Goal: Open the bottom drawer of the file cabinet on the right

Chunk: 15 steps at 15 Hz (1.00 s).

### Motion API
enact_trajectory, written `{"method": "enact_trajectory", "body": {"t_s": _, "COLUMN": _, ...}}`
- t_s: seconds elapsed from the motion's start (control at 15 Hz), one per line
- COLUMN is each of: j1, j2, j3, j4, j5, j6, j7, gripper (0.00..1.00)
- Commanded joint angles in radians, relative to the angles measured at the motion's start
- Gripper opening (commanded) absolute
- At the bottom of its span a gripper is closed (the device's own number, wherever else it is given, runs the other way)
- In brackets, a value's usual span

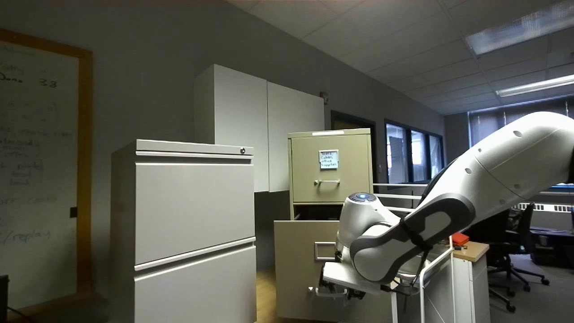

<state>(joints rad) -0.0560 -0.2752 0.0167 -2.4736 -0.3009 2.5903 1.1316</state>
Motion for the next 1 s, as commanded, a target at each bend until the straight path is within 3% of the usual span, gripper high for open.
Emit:
{"method": "enact_trajectory", "body": {"t_s": 0.0, "j1": -0.05, "j2": -0.157, "j3": 0.071, "j4": -0.074, "j5": -0.07, "j6": -0.149, "j7": -0.024, "gripper": 0.13}}
{"method": "enact_trajectory", "body": {"t_s": 0.27, "j1": -0.047, "j2": -0.187, "j3": 0.106, "j4": -0.068, "j5": -0.069, "j6": -0.22, "j7": -0.011, "gripper": 0.13}}
{"method": "enact_trajectory", "body": {"t_s": 0.33, "j1": -0.051, "j2": -0.191, "j3": 0.114, "j4": -0.065, "j5": -0.078, "j6": -0.227, "j7": -0.004, "gripper": 0.63}}
{"method": "enact_trajectory", "body": {"t_s": 0.47, "j1": -0.06, "j2": -0.234, "j3": 0.141, "j4": -0.069, "j5": -0.123, "j6": -0.239, "j7": 0.028, "gripper": 0.69}}
{"method": "enact_trajectory", "body": {"t_s": 0.73, "j1": -0.058, "j2": -0.341, "j3": 0.175, "j4": -0.1, "j5": -0.206, "j6": -0.213, "j7": 0.061, "gripper": 0.99}}
{"method": "enact_trajectory", "body": {"t_s": 0.93, "j1": -0.08, "j2": -0.487, "j3": 0.201, "j4": -0.102, "j5": -0.228, "j6": -0.207, "j7": 0.064, "gripper": 1.0}}
